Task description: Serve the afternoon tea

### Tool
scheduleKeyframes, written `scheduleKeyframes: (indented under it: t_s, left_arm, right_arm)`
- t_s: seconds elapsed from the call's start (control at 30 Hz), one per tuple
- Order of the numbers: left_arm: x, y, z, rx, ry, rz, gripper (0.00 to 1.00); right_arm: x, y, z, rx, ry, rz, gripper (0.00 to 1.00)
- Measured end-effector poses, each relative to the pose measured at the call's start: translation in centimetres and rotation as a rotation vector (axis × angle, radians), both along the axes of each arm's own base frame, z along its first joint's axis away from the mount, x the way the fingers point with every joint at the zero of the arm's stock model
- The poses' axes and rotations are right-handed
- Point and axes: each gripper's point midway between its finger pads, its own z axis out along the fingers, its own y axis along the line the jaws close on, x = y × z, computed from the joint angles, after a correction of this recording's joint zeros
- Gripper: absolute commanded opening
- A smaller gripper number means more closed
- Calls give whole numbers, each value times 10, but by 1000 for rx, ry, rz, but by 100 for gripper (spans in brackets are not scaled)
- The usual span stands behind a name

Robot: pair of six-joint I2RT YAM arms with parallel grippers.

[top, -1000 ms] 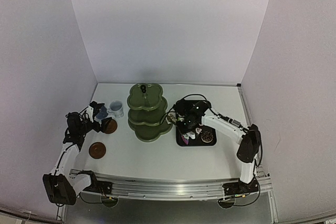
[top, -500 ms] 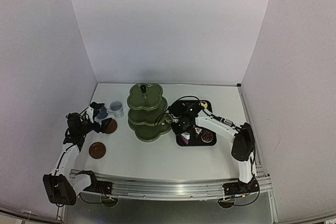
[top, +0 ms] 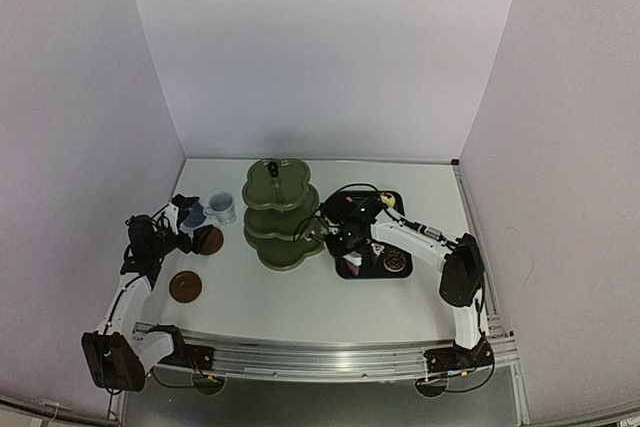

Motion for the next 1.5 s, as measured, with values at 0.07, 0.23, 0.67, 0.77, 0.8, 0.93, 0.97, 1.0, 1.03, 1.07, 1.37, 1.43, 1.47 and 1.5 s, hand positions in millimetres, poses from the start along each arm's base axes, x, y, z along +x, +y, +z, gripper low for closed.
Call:
scheduleKeyframes:
  t_s: [0.07,0.23,0.67,0.77,0.8,0.93,0.97,1.0,1.03,1.07,1.37,1.43,1.47,1.5]
  left_arm:
    - [0,0,0,0,0,0,99]
    - [0,0,0,1,0,0,99]
    - [0,0,0,8,-4,-4,99]
    - [0,0,-1,14,-7,-7,99]
    - [0,0,-1,15,-6,-8,99]
    - [1,-1,-5,14,4,-10,99]
    - [1,-1,-5,14,5,-11,99]
    - [1,-1,-5,14,5,-11,99]
    - [1,-1,-5,14,5,-11,99]
    - [1,-1,-5,13,5,-12,99]
    - [-1,-4,-5,3,6,-32,99]
    - [-2,-4,-7,2,10,-32,99]
    - [-3,-4,-8,2,13,-32,99]
    - [-3,-4,-10,1,15,-32,100]
  right_arm:
    - [0,0,1,2,-2,-1,40]
    - [-2,-2,6,13,-7,-10,40]
    - [-20,-25,34,44,-17,-68,38]
    - [-27,-39,38,18,-8,-96,38]
    - [-30,-44,39,6,-6,-107,38]
    - [-41,-63,47,-29,4,-148,38]
    - [-44,-67,49,-37,6,-156,38]
    - [-48,-71,51,-44,8,-163,38]
    - [-53,-76,53,-52,11,-170,38]
    - [-58,-81,54,-61,15,-176,38]
    - [-107,-118,48,-135,76,-215,40]
    - [-111,-120,45,-146,86,-219,42]
    - [-113,-120,43,-150,88,-220,42]
    - [-114,-120,42,-153,91,-219,42]
